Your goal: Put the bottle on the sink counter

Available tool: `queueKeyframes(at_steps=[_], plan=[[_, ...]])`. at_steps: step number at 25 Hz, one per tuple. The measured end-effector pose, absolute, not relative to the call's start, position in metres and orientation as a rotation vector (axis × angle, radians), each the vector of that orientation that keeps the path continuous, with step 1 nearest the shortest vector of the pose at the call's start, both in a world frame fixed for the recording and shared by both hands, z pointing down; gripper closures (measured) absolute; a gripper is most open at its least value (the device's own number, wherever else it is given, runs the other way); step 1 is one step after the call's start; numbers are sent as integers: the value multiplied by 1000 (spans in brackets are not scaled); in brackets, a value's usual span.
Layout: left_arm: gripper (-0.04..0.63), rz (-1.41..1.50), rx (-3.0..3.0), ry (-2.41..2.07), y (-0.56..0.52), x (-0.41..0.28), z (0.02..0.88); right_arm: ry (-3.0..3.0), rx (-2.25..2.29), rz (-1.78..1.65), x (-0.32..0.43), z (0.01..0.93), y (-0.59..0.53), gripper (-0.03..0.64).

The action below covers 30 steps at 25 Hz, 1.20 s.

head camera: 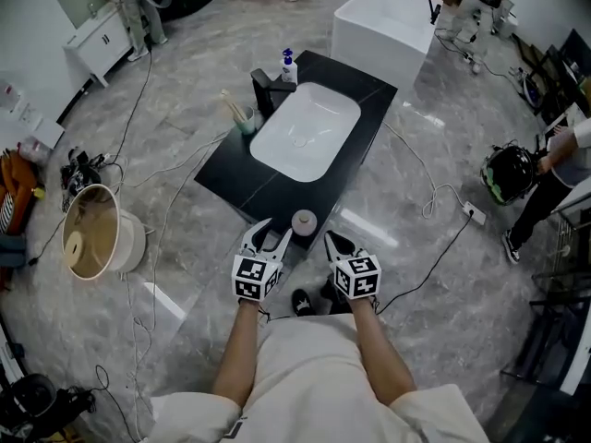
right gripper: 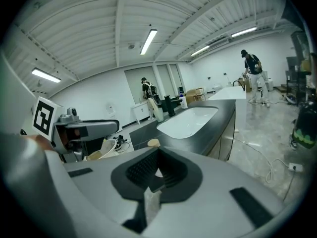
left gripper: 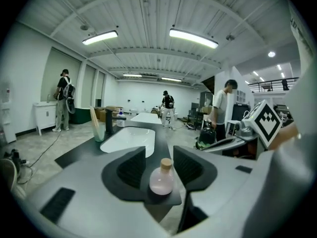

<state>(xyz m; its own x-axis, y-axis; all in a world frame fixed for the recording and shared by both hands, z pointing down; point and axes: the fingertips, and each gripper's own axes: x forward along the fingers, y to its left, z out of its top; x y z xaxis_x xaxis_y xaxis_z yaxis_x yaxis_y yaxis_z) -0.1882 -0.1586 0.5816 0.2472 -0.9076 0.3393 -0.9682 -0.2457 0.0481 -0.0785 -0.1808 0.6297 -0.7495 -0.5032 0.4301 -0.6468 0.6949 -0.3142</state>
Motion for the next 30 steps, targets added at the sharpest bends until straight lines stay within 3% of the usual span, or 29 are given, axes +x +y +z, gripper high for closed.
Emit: queueKeyframes(at_steps=[14, 21, 30], plan=[[501, 338, 2187, -1811, -145, -202, 596, -2585, 912, 630, -74, 632, -184, 612], [582, 349, 2194, -1791, -144, -199, 598, -2582, 911, 632, -74, 632, -185, 612], [589, 397, 2171, -1765, -142, -197, 611, -2572, 919, 624, -72, 637, -183, 612]])
